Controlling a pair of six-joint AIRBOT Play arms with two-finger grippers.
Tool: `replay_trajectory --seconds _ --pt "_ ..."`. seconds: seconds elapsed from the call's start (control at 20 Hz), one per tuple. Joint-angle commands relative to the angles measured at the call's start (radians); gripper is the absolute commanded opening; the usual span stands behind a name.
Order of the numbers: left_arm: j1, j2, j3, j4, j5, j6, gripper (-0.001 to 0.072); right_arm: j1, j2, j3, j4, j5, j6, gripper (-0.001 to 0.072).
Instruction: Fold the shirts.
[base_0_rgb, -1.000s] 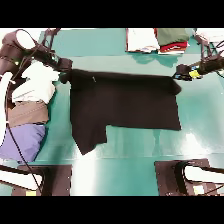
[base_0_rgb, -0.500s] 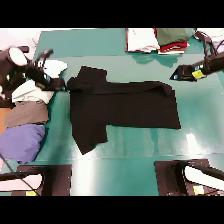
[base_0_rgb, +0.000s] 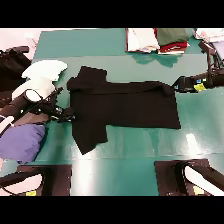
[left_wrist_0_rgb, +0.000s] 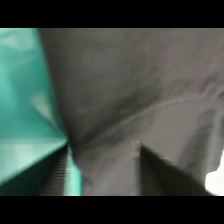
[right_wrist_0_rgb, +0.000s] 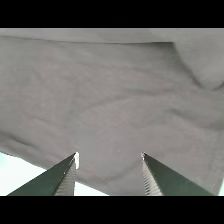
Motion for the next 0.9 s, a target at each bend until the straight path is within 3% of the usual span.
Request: replay_trajectory --seconds 0.0,0.15,0.3,0.35,0.4,0.5,0.6,0.8,0.85 --pt "0.001 0.005 -0.035 -0.123 0.024 0.069 0.0023 -0.018 0.013 -0.013 0.025 0.014 0.0 0.0451" --pt "0.001 0.05 0.016 -0.095 -0.018 0.088 0.0024 -0.102 0.023 -0.072 -0.053 0.092 0.0 0.0451" --pt "0.001 0.145 0.027 -0.04 -0.01 0.088 0.0024 -0.28 0.055 -0.264 -0.085 0.095 0.0 0.046" --pt "0.001 0.163 0.027 -0.018 -0.012 0.087 0.0025 -0.344 0.057 -0.324 -0.097 0.084 -0.001 0.056" --pt "0.001 0.171 0.027 -0.011 -0.019 0.087 0.0024 -0.408 0.051 -0.379 -0.101 0.075 -0.001 0.0606" --pt "0.001 0.173 0.026 -0.013 -0.029 0.087 0.0024 -0.516 0.013 -0.47 -0.072 0.066 0.0 0.0593" --pt "0.001 0.173 0.026 -0.013 -0.026 0.087 0.0025 -0.558 -0.037 -0.529 -0.004 0.046 -0.034 0.0515" --pt "0.001 0.173 0.026 -0.013 -0.028 0.087 0.0025 -0.497 -0.122 -0.553 0.039 -0.039 -0.036 0.0493" --pt "0.001 0.173 0.026 -0.013 -0.028 0.087 0.0025 -0.467 -0.134 -0.544 0.04 -0.059 -0.036 0.0444"
